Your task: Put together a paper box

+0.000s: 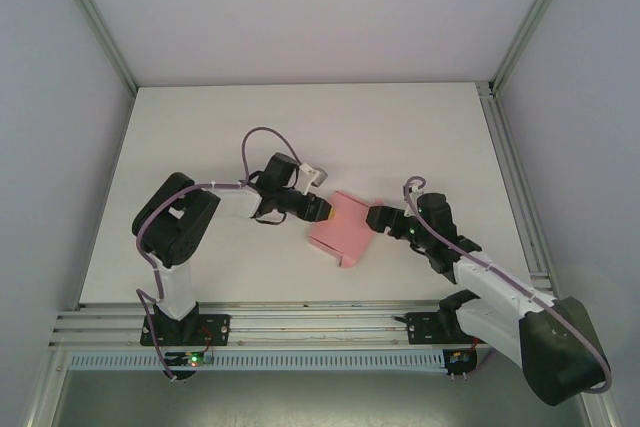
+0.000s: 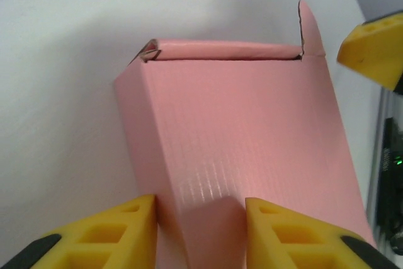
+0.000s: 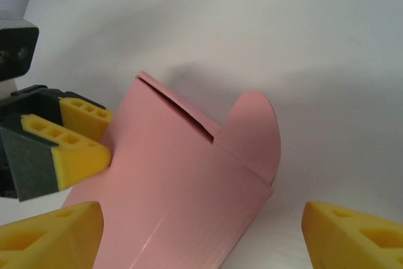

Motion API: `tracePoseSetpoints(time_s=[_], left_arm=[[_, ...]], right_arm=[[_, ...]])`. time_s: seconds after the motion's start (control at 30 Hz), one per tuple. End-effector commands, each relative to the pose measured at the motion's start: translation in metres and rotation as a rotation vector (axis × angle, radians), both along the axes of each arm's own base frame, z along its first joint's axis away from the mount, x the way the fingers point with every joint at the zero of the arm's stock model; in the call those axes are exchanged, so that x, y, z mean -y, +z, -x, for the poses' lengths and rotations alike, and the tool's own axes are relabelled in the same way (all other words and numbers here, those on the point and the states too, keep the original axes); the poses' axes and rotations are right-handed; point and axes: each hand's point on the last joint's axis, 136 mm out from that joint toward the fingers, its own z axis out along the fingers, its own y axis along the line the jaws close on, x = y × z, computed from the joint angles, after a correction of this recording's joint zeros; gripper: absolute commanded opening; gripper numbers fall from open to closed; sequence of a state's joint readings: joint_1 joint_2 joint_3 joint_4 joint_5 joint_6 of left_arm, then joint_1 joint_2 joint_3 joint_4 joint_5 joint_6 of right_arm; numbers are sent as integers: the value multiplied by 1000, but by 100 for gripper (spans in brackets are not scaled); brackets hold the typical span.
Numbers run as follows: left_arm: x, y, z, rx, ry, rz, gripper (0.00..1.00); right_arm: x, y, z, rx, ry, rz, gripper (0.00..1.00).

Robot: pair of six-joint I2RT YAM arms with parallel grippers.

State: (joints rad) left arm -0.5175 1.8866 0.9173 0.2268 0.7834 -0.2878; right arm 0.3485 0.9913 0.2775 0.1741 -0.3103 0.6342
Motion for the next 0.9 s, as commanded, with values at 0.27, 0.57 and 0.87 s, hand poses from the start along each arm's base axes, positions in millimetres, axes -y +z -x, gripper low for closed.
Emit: tracePoseSetpoints(time_s=[0.27, 0.57, 0.87], left_arm=[[-34, -52, 4, -241, 169, 21, 30], [-47, -53, -5, -283, 235, 74, 27], [-48, -59, -8, -289, 246, 57, 26]], right_arm=[[-20, 3, 1, -94, 15, -178, 81], [-40, 0, -8, -156, 41, -212, 80], [-78, 3, -27, -164, 130, -312, 77]])
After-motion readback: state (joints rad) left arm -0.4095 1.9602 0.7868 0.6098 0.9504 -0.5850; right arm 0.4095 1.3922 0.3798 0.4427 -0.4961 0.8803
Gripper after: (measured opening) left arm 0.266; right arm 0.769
